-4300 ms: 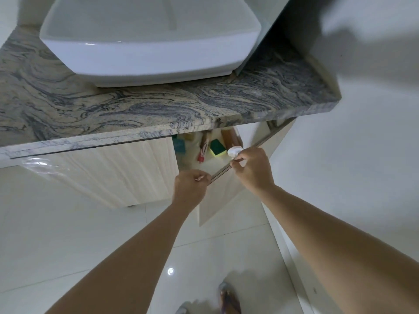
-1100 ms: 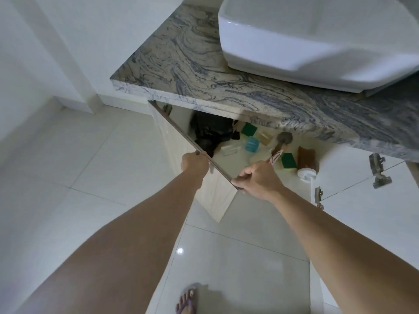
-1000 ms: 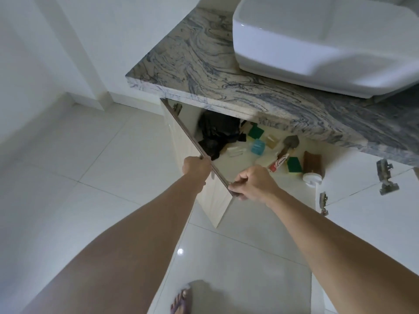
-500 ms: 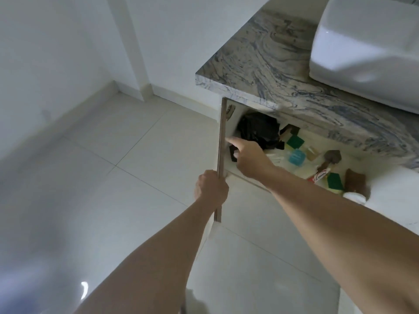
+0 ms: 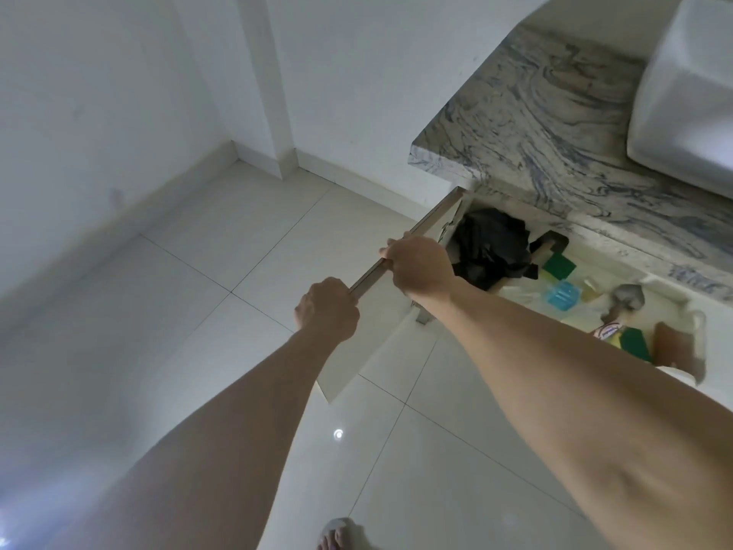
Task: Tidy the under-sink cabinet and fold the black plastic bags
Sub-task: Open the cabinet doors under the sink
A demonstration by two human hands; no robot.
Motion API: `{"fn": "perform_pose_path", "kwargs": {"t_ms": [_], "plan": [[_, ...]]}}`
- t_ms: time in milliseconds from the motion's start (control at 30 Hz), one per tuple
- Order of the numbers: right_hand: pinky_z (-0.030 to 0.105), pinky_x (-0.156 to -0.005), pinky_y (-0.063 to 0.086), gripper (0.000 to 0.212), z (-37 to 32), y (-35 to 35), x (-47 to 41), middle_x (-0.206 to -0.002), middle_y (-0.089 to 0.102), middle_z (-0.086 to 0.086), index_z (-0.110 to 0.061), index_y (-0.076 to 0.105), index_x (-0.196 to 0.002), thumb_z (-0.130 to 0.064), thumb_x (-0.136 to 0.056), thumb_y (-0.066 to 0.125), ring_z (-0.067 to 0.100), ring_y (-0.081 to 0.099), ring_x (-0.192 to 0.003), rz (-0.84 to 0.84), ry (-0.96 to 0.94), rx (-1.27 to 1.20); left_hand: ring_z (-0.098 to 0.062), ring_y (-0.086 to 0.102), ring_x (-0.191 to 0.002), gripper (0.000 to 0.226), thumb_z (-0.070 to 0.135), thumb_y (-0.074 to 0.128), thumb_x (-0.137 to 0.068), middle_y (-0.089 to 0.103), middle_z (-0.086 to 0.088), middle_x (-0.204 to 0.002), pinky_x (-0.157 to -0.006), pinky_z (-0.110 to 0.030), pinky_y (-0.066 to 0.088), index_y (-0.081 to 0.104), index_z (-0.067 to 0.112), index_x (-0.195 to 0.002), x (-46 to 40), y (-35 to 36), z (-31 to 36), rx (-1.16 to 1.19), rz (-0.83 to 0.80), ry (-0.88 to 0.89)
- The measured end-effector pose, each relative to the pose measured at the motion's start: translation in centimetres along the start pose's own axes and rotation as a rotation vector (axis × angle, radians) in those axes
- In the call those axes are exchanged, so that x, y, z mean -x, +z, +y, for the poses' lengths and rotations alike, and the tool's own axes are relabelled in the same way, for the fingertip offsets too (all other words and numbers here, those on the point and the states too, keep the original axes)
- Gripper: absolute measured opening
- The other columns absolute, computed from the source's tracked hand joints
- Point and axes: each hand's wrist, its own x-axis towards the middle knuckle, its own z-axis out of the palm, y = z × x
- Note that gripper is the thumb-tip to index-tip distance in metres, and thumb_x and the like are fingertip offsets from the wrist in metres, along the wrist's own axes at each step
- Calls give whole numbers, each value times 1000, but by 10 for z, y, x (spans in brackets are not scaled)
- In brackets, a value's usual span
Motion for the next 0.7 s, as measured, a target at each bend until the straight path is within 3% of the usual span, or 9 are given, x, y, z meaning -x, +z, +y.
{"fn": "perform_pose_path", "kwargs": {"t_ms": [67,133,300,367,467,567,700], "plan": [[34,-76,51,21,1,0,-2,-92,63,2,-19,60,-80,-10,-93,46,29,64,-97,-5,7,-11,-26,53,-79,12,20,53,-94,60,-4,-87,-70,-29,39,65,18,-96,-1,-2,0,-23,-8,16],[40,-86,53,23,3,-2,-1,-107,68,2,-20,69,-97,-17,-96,46,30,63,-105,-22,-8,-18,-25,52,-80,12,15,52,-92,58,-3,-87,-70,-28,38,63,20,-95,1,-2,1,-37,-22,32],[41,-98,48,34,13,-21,8,-124,65,6,-18,63,-127,-11,-100,43,28,58,-118,-84,-38,-78,-26,54,-82,12,9,49,-89,61,-5,-94,-71,-31,38,53,14,-100,10,2,9,-147,69,148],[42,-103,44,35,25,-30,16,-130,63,8,-10,59,-132,-9,-100,45,28,55,-123,-83,-3,-132,-26,56,-94,19,7,55,-84,60,-3,-99,-79,-31,41,53,12,-103,9,7,15,-186,185,314],[36,-111,34,38,55,-36,35,-143,54,1,-16,54,-139,-14,-102,46,24,45,-135,-103,127,-201,-32,57,-106,37,6,70,-70,64,-9,-108,-96,-43,46,62,5,-107,4,16,31,-248,270,656],[38,-104,45,34,96,-39,58,-135,60,5,-16,61,-132,-21,-99,52,27,56,-123,-133,279,-243,-34,58,-107,35,8,70,-73,66,-12,-109,-96,-43,46,65,3,-107,6,23,62,-326,148,886],[37,-99,47,37,155,-43,101,-132,61,8,-18,60,-132,-28,-97,55,27,56,-120,-128,404,-233,-24,47,-123,43,32,52,-94,56,-5,-132,-108,-37,35,52,11,-132,13,44,115,-481,-134,859]]}}
